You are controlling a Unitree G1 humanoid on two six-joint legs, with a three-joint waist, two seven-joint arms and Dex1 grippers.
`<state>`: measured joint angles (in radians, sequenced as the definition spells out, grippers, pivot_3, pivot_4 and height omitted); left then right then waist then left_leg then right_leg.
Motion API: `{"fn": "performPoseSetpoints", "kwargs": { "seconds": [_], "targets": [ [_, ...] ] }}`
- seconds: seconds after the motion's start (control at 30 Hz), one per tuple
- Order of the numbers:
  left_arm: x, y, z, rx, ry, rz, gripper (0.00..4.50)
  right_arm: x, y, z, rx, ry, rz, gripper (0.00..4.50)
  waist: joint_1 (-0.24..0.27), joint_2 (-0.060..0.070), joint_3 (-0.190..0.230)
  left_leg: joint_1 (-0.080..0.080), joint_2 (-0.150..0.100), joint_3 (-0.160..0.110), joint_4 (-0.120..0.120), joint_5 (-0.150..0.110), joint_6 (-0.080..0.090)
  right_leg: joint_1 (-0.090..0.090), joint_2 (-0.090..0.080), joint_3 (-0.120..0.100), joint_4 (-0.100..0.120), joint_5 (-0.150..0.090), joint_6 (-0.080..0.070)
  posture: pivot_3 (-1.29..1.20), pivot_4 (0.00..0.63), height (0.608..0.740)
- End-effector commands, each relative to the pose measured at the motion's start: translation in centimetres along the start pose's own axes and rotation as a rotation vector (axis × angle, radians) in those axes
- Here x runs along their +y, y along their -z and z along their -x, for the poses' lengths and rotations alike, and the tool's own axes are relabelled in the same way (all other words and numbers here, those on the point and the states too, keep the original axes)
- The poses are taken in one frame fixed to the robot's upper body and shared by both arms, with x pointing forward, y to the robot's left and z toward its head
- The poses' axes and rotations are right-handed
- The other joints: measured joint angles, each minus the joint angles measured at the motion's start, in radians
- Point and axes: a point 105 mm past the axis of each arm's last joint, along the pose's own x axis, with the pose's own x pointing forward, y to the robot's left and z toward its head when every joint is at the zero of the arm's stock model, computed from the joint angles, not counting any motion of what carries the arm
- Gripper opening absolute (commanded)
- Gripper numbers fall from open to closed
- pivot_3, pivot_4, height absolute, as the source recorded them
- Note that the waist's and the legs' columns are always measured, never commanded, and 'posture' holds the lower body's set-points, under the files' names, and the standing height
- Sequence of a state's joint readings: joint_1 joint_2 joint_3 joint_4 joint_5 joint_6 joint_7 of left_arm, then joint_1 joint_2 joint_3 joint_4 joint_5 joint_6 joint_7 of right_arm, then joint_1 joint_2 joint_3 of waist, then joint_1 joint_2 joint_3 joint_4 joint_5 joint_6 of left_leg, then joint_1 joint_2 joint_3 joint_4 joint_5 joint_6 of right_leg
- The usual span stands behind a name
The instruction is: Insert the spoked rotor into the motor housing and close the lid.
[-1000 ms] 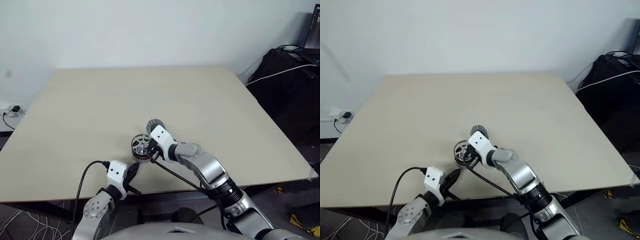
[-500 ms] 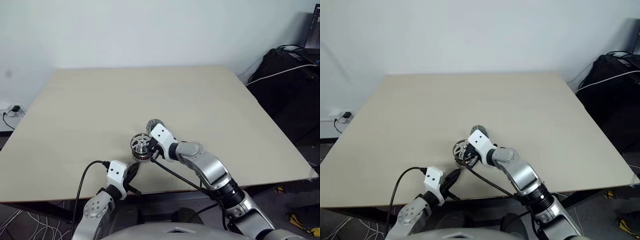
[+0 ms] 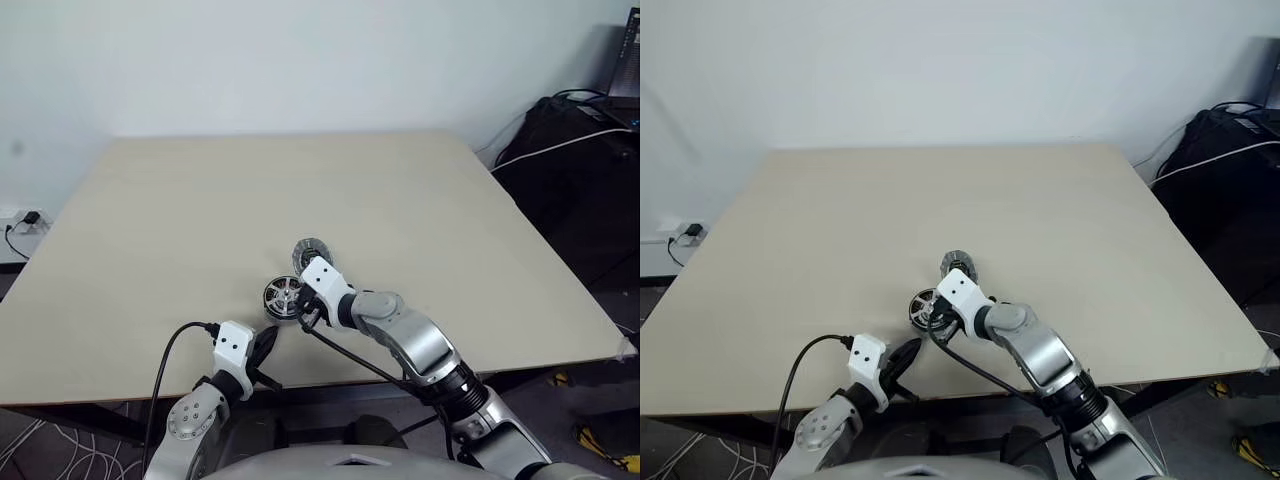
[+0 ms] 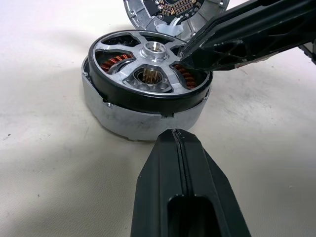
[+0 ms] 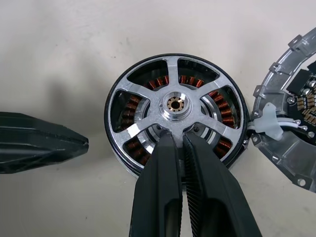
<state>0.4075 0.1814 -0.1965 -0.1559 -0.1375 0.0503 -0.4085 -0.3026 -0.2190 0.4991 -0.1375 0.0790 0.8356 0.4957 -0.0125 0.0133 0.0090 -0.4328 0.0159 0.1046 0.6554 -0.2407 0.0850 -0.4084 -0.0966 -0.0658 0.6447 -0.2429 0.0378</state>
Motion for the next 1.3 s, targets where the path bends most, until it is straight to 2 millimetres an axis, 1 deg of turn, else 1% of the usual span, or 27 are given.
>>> {"fn": "performPoseSetpoints", "kwargs": {
  "seconds": [0.03,0.17,0.3,0.4,0.5,0.63,0.73,0.83,0.87,0.9,1.0,1.13,1.3],
  "targets": [
    [-0.1,-1.2,-0.2,-0.045,0.002,-0.015,0.00,-0.8,-0.5,0.0,-0.011,0.030,0.019,0.02,0.000,0.000,0.000,0.000,0.000,0.000,0.000,0.000,0.000,0.000,0.000,0.000,0.000,0.000,0.000,0.00,0.000,0.740],
    [-0.1,-1.2,-0.2,-0.045,0.002,-0.015,0.00,-0.7,-0.5,0.0,-0.015,0.027,0.028,0.02,0.001,0.000,0.000,0.000,0.000,0.000,0.000,0.000,0.000,0.000,0.000,0.000,0.000,0.000,0.000,0.00,0.000,0.740],
    [-0.1,-1.2,-0.1,-0.044,0.004,-0.015,0.00,-0.7,-0.9,0.1,-0.032,0.036,0.035,1.23,0.001,0.000,0.000,-0.001,0.000,0.000,0.000,0.000,0.000,0.000,0.000,0.000,-0.001,0.000,0.000,0.00,0.000,0.740],
    [-0.1,-1.1,-0.2,-0.042,0.006,-0.015,0.00,-0.6,-1.8,0.5,-0.078,0.025,0.037,2.16,0.001,0.000,0.000,-0.001,0.000,0.000,0.000,0.000,0.000,0.000,0.000,0.000,-0.001,0.000,0.000,0.00,0.000,0.740],
    [-0.1,-1.1,-0.2,-0.040,0.009,-0.016,0.00,-0.2,-3.5,1.3,-0.155,0.000,0.037,2.16,0.001,0.000,0.001,-0.001,0.000,0.000,0.000,0.000,0.000,0.000,0.000,0.000,0.000,0.000,0.000,0.00,0.000,0.740],
    [-0.1,-1.1,-0.2,-0.040,0.014,-0.017,0.00,-0.1,-5.1,2.0,-0.222,-0.002,0.027,2.16,0.001,0.000,0.001,-0.001,0.000,0.000,0.000,0.000,0.000,0.000,0.000,0.000,0.000,0.000,0.000,0.00,0.000,0.740],
    [-0.1,-1.1,-0.2,-0.041,0.017,-0.019,0.00,0.0,-5.4,1.9,-0.233,0.005,0.012,2.16,0.001,0.000,0.001,-0.001,0.000,0.000,0.000,0.000,0.000,0.000,0.000,0.000,0.000,0.000,0.000,0.00,0.000,0.740],
    [-0.1,-1.1,-0.2,-0.044,0.018,-0.021,0.00,0.1,-4.9,1.0,-0.211,0.021,0.009,1.59,0.001,0.000,0.001,-0.001,0.000,0.000,0.000,0.000,0.000,0.000,0.000,0.000,0.000,0.000,0.000,0.00,0.000,0.740],
    [-0.1,-1.1,-0.2,-0.044,0.018,-0.022,0.00,0.2,-4.8,0.7,-0.207,0.020,0.006,1.30,0.000,0.000,0.001,-0.001,0.000,0.000,0.000,0.000,0.000,0.000,0.000,0.000,0.000,0.000,0.000,0.00,0.000,0.740],
    [-0.2,-1.1,-0.2,-0.045,0.018,-0.023,0.00,0.3,-4.6,0.4,-0.203,0.020,0.005,0.91,0.000,0.000,0.001,0.000,0.000,0.000,0.000,0.000,0.000,0.000,0.000,0.000,0.000,0.000,0.000,0.00,0.000,0.740],
    [-0.1,-1.2,-0.1,-0.045,0.016,-0.026,0.00,0.4,-4.0,-0.8,-0.187,0.031,0.006,0.03,-0.001,0.000,0.001,0.000,0.000,0.000,0.000,0.000,0.000,0.000,0.000,0.000,0.000,0.000,0.000,0.00,0.000,0.740],
    [-0.1,-1.1,0.0,-0.042,0.011,-0.026,0.00,0.2,-3.6,-1.8,-0.188,0.050,0.002,0.03,-0.001,0.000,0.001,0.000,0.000,0.000,0.000,0.000,0.000,0.000,0.000,0.000,0.000,0.000,0.000,0.00,0.000,0.740],
    [0.1,-0.9,0.2,-0.038,0.000,-0.023,0.00,0.2,-4.1,-2.4,-0.208,0.058,0.001,0.03,-0.002,0.000,0.001,0.000,0.000,0.000,0.000,0.000,0.000,0.000,0.000,0.000,0.000,0.000,0.000,0.00,0.000,0.740]
  ]
}}
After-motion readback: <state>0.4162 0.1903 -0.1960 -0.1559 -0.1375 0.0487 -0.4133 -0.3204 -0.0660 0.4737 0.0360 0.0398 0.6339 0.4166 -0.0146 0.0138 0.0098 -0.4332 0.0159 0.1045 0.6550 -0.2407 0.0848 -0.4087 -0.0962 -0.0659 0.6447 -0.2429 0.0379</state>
